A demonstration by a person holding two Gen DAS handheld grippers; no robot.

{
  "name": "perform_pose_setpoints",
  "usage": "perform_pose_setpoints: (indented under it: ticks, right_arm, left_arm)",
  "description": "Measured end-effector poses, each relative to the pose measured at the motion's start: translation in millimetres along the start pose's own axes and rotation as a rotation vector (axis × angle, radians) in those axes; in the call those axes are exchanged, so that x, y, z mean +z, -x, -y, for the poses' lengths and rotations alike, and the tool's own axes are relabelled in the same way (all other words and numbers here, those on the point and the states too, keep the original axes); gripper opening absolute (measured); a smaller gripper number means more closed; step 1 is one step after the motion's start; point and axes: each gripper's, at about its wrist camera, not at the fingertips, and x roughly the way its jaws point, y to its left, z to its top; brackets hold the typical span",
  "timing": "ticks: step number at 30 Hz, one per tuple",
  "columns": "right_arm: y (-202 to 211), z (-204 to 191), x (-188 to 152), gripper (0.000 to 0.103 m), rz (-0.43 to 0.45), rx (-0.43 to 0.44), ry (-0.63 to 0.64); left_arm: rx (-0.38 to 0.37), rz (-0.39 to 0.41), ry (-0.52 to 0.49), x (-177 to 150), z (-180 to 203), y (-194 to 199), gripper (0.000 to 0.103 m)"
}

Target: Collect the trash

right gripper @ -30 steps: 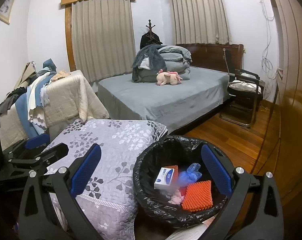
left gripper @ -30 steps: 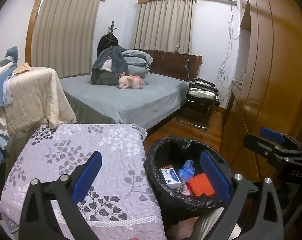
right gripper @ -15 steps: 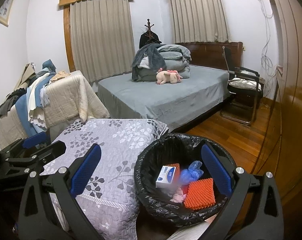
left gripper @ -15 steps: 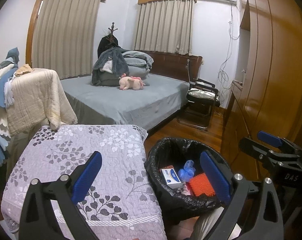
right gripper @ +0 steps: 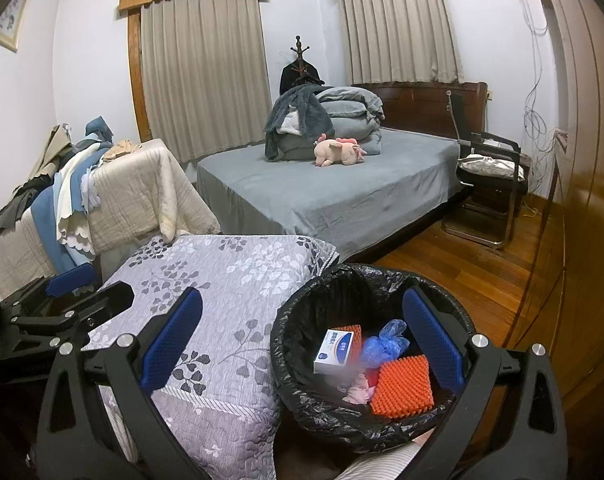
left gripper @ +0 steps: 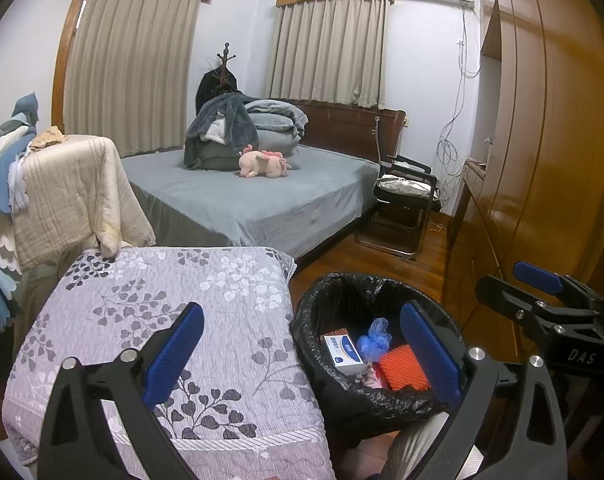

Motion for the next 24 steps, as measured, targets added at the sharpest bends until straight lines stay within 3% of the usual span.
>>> perform_pose_setpoints:
  ticks: [24]
  right_arm:
    - [-0.5, -1.4, 0.5, 0.098, -0.002, -0.001, -0.002]
  left_arm:
    - [-0.001, -0.001, 0.0, 0.2, -1.2, -0.9, 0.097]
